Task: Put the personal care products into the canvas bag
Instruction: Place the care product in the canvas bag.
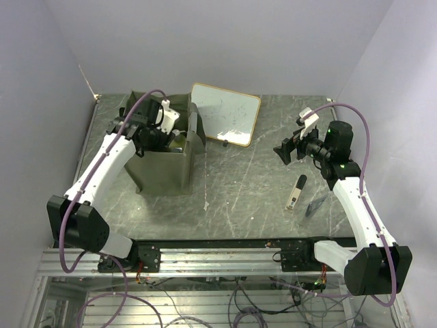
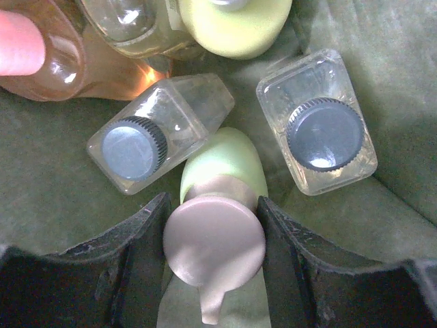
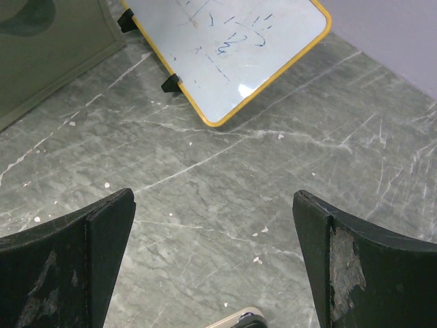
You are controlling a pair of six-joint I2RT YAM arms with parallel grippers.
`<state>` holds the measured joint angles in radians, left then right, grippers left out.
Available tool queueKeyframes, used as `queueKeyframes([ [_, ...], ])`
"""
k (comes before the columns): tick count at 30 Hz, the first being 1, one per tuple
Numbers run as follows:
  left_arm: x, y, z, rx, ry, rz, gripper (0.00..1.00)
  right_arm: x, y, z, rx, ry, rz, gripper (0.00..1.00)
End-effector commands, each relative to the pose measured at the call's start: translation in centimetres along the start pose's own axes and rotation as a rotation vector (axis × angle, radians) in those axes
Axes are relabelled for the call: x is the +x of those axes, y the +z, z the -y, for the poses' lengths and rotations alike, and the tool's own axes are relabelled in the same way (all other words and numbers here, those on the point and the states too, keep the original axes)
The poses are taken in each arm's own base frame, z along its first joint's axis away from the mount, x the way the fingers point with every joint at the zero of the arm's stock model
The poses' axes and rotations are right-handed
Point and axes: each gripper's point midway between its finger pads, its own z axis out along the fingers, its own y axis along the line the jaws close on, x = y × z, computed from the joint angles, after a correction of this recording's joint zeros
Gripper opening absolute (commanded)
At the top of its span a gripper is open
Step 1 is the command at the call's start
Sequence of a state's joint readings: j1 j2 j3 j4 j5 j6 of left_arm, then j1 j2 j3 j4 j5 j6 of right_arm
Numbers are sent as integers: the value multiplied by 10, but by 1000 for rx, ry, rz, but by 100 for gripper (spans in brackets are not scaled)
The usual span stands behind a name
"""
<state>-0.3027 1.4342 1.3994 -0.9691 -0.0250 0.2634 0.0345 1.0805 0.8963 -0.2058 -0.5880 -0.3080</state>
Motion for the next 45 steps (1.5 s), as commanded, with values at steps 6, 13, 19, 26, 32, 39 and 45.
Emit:
queueKeyframes([
  [6,-2,20,-1,5,36,27,21,1,1,2,2,-15,5,100],
  [13,10,32,1,8,40,11,29,1,1,1,-1,-14,6,100],
  [19,15,34,3,17,36,3,35,1,1,1,-3,-15,7,100],
  [26,2,18,2,14,29,64,44,1,1,0,-7,-15,7,100],
  [32,-13,0,-3,-11,14,133,61,1,1,0,-9,-15,7,100],
  [39,-40,-32,-10,-38,-14,254,89,1,0,0,-8,-17,7,100],
  [45,-65,-69,-15,-62,-38,380,98,-1,-1,0,-10,-14,9,100],
])
